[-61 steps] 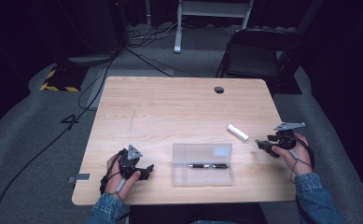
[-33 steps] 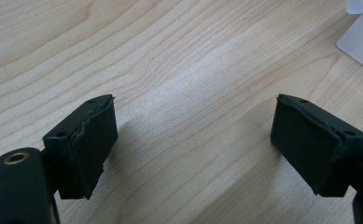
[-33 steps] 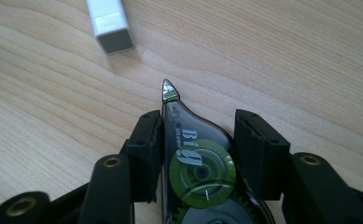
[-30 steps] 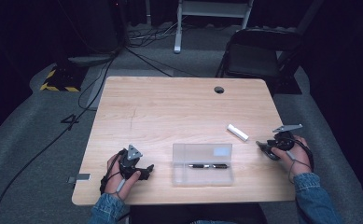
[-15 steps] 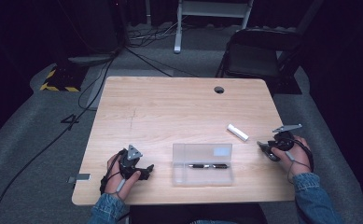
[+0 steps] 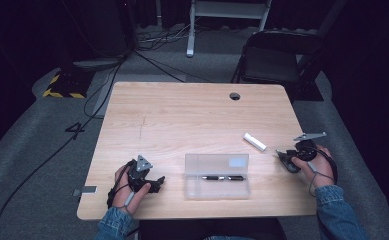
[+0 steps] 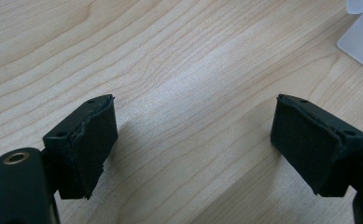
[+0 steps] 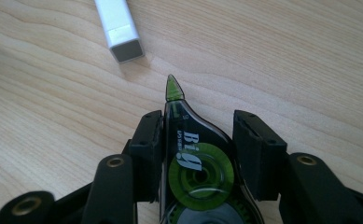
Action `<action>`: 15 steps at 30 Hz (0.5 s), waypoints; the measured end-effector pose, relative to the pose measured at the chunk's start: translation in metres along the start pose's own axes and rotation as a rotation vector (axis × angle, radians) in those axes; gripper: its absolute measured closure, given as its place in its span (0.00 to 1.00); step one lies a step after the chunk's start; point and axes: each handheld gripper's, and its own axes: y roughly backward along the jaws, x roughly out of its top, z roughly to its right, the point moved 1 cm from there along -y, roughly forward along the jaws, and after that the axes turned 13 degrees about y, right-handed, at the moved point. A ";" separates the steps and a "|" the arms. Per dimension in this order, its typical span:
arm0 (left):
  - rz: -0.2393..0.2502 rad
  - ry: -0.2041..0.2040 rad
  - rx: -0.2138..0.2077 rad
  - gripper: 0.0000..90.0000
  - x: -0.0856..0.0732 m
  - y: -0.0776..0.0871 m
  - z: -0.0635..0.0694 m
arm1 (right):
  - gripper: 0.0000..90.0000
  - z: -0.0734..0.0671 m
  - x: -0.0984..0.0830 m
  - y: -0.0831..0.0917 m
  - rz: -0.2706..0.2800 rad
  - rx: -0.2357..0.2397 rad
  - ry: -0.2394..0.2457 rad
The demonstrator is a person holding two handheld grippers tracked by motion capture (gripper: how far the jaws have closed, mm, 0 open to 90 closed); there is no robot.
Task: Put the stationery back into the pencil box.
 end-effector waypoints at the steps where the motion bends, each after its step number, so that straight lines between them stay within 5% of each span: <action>1: 0.000 -0.001 0.000 0.17 0.000 0.000 0.000 | 0.61 0.000 0.000 0.000 0.002 0.002 -0.002; 15: 0.000 -0.002 0.000 0.17 0.000 0.000 0.000 | 0.61 -0.015 0.014 0.014 0.001 0.023 0.024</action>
